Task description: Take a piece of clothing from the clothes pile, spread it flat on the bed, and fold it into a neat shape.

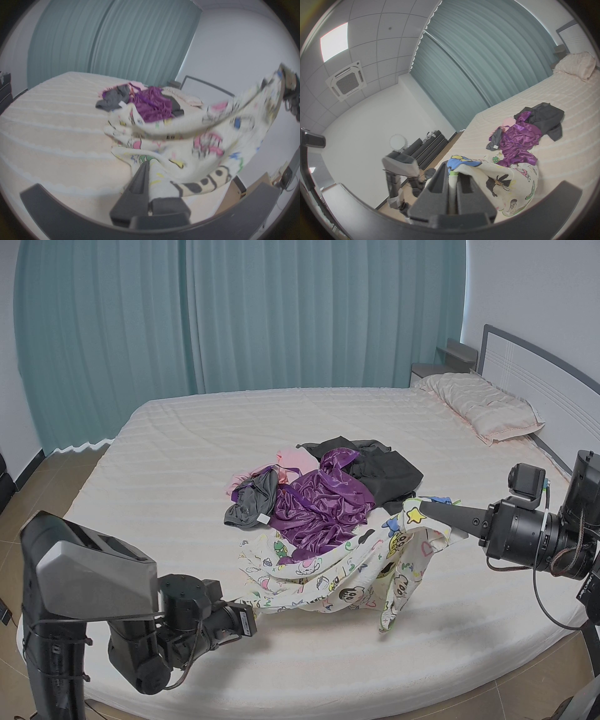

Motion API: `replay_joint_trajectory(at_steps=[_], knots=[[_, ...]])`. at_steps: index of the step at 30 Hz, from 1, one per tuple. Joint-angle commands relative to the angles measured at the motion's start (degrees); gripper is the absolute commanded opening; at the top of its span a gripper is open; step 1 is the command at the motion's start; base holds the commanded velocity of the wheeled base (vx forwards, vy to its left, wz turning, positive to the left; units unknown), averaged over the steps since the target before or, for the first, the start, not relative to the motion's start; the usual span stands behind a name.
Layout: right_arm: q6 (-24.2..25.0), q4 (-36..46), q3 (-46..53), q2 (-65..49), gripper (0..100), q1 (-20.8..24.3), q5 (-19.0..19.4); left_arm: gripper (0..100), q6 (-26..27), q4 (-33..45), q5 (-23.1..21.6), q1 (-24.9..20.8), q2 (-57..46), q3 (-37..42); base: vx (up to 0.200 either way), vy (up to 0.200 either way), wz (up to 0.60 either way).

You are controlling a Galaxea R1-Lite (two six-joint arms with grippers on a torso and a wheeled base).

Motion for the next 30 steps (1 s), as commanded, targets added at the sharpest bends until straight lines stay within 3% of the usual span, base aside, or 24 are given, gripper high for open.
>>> replay_joint_trajectory(at_steps=[1,5,7,8,12,18,26,27,30], knots=[[0.0,-0.7,-0.7,5.4,0,-3.2,-5.6,0,-3.5,-1.6,5.1,1.4,-18.4,4.7,0.0,0.0,0.0],[1.9,-1.0,-5.2,7.3,0,-2.7,-12.2,0,-3.5,-1.3,9.1,1.3,-25.4,3.4,0.0,0.0,0.0],[3.0,-1.0,-6.5,7.1,0,-2.6,-13.4,0,-3.5,-0.7,9.8,1.3,-27.0,2.6,0.0,0.0,0.0],[5.2,-1.0,-9.6,6.4,0,-1.6,-16.0,0,-3.4,2.6,11.7,1.3,-30.8,-0.7,0.0,0.0,0.0],[5.9,-0.9,-14.1,3.3,0,0.9,-19.6,0,-3.4,11.3,14.6,0.9,-37.8,-9.2,0.0,0.0,0.0],[5.9,-0.9,-16.7,-2.1,0,3.6,-19.5,0,-3.3,18.4,16.2,0.7,-43.4,-16.5,0.0,0.0,0.0],[7.5,-0.9,-9.8,-3.2,0,5.0,-17.9,0,-4.4,18.3,16.1,0.7,-43.1,-9.9,0.0,0.0,0.0],[10.1,-1.0,-6.6,-0.3,0,5.2,-16.8,0,-8.8,18.3,16.1,0.6,-40.1,-5.2,0.0,0.0,0.0],[12.5,-2.5,-5.1,3.7,0,5.0,-16.5,0,-14.5,18.3,16.1,0.2,-36.9,-4.3,0.0,0.0,0.0]])
